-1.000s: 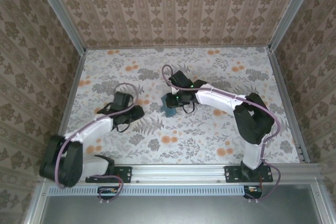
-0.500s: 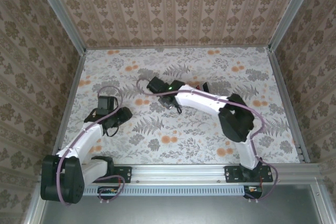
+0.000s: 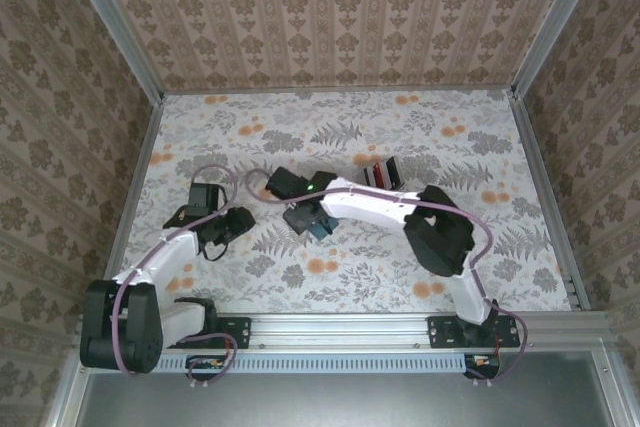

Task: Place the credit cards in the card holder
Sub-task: Turn over the card holder at the center of the table, then close the button on the card holder.

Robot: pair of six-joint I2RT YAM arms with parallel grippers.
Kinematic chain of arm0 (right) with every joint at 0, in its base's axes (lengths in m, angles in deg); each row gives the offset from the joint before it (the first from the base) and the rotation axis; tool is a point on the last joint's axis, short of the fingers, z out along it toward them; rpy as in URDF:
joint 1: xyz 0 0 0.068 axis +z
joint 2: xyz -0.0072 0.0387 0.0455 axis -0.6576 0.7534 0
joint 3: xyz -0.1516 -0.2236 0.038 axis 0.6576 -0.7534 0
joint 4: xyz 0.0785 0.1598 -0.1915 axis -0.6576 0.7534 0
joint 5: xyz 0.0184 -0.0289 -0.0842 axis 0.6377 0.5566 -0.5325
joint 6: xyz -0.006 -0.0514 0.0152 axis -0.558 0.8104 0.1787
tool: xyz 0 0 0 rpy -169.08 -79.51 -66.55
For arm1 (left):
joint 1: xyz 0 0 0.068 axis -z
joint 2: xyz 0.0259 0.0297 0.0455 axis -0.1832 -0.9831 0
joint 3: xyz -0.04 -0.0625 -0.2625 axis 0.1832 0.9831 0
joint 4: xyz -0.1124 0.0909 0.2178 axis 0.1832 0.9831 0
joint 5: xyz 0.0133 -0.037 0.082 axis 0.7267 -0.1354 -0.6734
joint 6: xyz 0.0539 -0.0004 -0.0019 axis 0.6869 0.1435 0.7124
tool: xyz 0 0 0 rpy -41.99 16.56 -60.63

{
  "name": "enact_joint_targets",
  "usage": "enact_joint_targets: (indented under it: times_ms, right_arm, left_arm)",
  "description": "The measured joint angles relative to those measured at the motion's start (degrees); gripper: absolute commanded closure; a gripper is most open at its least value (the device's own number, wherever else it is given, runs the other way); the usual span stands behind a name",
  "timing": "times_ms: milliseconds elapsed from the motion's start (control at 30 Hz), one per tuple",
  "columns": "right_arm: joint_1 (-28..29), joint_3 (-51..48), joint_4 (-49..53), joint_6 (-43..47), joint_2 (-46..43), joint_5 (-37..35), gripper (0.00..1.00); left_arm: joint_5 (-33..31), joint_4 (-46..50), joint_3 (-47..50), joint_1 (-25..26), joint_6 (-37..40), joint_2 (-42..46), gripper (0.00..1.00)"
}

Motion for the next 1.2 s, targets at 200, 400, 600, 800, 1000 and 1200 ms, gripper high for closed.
enact_joint_targets:
  times_ms: [200, 400, 600, 800, 1000, 1200]
  right_arm:
    - [-10.2, -3.8, -3.5, -2.3, -10.2, 10.4, 0.49]
    - [-21.8, -5.2, -3.8, -2.3, -8.6, 21.3, 0.57]
    - [-22.9, -5.6, -2.7, -0.8, -3.7, 30.7, 0.63]
    - [-22.7, -4.4, -1.3, 0.9, -0.3, 34.2, 0.68]
    - [-23.6, -4.4, -1.2, 1.0, -0.3, 33.7, 0.70]
    - [-24.8, -4.4, -1.3, 1.2, -0.3, 33.7, 0.71]
  left_arm:
    - [-0.3, -0.4, -2.6, 6.0, 0.0, -1.9, 0.63]
    - [-0.9, -2.8, -9.7, 15.1, -0.2, -10.0, 0.66]
    - [-1.1, -2.9, -17.3, 20.9, -0.2, -21.4, 0.67]
    - [-1.1, -2.7, -20.0, 21.8, -0.2, -26.7, 0.67]
    - [-1.1, -2.6, -20.5, 21.8, -0.2, -27.2, 0.67]
    - [-1.1, -2.5, -21.1, 21.8, -0.2, -28.0, 0.68]
